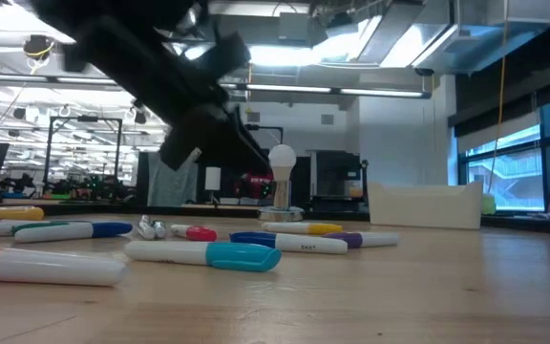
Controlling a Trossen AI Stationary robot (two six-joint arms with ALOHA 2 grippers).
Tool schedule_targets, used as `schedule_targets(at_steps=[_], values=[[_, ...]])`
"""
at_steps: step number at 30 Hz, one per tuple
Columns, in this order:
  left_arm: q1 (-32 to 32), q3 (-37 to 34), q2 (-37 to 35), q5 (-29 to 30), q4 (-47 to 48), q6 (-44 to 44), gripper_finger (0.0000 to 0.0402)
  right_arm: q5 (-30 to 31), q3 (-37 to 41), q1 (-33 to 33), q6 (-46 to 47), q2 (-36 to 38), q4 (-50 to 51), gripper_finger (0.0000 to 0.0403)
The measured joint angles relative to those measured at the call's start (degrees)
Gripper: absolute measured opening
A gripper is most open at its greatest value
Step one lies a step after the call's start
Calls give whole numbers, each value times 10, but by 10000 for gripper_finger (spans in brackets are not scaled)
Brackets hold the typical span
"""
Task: Pick & Place Markers
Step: Put the small light blue highlighter pen into the orange bin
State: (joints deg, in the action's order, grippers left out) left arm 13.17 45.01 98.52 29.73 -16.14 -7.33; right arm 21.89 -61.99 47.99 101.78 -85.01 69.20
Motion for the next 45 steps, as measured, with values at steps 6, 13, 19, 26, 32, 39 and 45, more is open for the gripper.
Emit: schedule_targets(at_steps=[6,13,19,26,32,39,45], values=[[-115,0,0,-189,-36,21,117,113,-20,-63,-125,0,-33,142],[-192,0,20,-286,-45,-13,101,177,-11,-95,-238,0,-132,142],[-192,0,90,-322,-137,-9,96,241,5,-98,-319,0,-214,142],[-187,2,140,-307,-170,-9,99,240,5,-94,-317,0,-216,143],[-193,3,146,-266,-167,16,89,240,5,-94,-318,0,-216,143],[-192,2,143,-262,-160,17,77,240,5,-94,-316,0,-218,143],[-180,-2,100,-265,-135,16,82,240,5,-94,-316,0,-218,143]])
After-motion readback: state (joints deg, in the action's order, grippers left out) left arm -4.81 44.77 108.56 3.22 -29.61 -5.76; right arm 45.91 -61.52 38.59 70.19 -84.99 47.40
